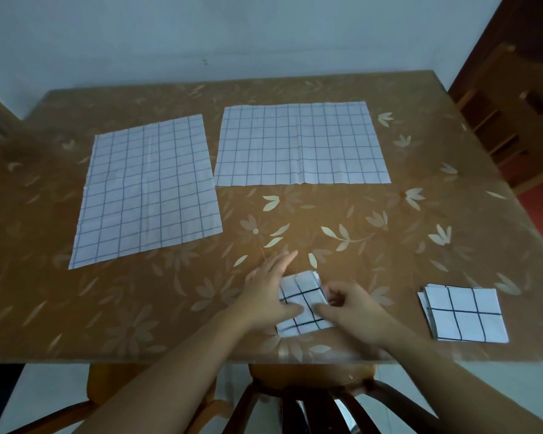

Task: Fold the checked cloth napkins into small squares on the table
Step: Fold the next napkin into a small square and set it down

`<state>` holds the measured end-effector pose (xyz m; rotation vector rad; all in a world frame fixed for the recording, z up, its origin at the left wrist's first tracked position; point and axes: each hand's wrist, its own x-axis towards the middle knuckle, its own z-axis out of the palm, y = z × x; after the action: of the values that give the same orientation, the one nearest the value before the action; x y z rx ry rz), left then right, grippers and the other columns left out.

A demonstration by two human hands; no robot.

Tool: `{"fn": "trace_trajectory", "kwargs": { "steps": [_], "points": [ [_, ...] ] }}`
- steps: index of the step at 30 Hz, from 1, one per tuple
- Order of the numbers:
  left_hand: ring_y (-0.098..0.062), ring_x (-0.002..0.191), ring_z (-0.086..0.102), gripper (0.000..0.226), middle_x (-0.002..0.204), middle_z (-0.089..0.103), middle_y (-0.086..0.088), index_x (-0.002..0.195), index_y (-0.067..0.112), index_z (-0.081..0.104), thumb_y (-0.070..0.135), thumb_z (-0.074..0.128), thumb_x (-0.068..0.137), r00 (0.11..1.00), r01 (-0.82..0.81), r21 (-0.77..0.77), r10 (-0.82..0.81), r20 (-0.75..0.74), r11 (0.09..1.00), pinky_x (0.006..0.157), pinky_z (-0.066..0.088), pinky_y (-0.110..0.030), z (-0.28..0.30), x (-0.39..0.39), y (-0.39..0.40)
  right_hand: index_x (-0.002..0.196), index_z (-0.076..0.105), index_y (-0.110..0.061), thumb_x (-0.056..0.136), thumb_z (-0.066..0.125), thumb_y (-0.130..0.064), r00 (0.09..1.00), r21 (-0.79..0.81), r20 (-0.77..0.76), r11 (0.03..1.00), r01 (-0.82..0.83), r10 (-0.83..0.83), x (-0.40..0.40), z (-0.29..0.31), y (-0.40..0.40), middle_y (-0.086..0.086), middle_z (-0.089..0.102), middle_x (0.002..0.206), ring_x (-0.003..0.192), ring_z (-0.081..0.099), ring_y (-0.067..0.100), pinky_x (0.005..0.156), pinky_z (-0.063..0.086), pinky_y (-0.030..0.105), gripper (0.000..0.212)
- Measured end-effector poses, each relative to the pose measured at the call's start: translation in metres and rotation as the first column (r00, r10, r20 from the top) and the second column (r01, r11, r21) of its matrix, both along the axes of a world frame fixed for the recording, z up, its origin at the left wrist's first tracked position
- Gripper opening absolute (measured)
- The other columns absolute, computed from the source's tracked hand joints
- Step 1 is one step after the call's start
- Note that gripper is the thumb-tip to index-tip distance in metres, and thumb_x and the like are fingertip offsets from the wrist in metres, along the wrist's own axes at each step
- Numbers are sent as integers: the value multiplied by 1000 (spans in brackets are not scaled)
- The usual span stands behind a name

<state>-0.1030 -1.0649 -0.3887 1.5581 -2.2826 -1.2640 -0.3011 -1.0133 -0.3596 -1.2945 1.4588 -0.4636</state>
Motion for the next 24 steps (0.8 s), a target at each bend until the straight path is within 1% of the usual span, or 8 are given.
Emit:
{"fn": "trace_trajectory", "kwargs": {
  "steps": [2,4,7,10,12,18,21,24],
  "points": [
    [-15,120,56,60,135,56,5,132,40,47,29,75,79,961,-62,351,150,-231,935,99,49,-43,11,-6,-6,81,66,-12,85,67,-13,998,-15,66,1000,-3,4,-11,10,-4,4,69,76,71,64,17,69,51,28,4],
    [-19,100,68,29,112,71,1,115,26,64,26,70,87,918,-68,541,265,-295,838,88,56,-41,12,-12,-6,85,68,-10,86,68,-16,976,-25,148,986,167,-161,-20,13,-6,5,72,81,78,67,20,73,52,30,6],
    [-17,94,71,13,103,74,2,102,26,70,30,67,90,814,-246,616,505,-287,748,81,57,-38,0,-22,2,98,70,-5,86,69,-31,886,145,288,931,335,-363,-28,3,2,8,75,90,88,70,27,85,55,44,28],
    [-19,87,73,16,98,75,-1,105,21,68,27,67,90,603,-437,703,762,-234,561,72,59,-38,-16,-35,14,102,69,-6,85,72,-26,890,358,268,896,264,-370,-27,-13,21,2,75,84,76,70,17,73,58,30,27],
    [-21,85,73,17,94,75,-1,105,19,67,23,69,89,546,-458,746,815,-193,483,66,59,-36,-21,-41,22,99,69,-7,86,70,-15,891,403,238,874,272,-387,-26,-21,29,6,76,88,70,68,13,60,56,20,16],
    [-17,80,74,12,88,77,3,101,22,68,17,66,90,572,-409,760,791,-217,505,58,57,-28,-25,-49,36,81,69,-3,86,63,-8,899,307,143,882,358,-414,-38,-22,36,11,73,75,54,59,12,53,47,22,9],
    [-16,86,73,16,94,76,5,105,26,66,19,64,91,621,-419,726,756,-210,546,67,58,-30,-26,-55,37,76,68,-2,86,63,-9,911,295,97,886,358,-400,-49,-21,41,3,69,61,47,55,9,46,44,21,13],
    [-16,92,70,19,104,71,5,110,30,61,18,59,95,672,-405,686,706,-224,604,69,59,-32,-25,-63,39,88,69,-4,87,64,-15,938,365,133,895,255,-321,-55,-19,49,7,74,76,58,61,11,51,46,20,12]
  ]
}}
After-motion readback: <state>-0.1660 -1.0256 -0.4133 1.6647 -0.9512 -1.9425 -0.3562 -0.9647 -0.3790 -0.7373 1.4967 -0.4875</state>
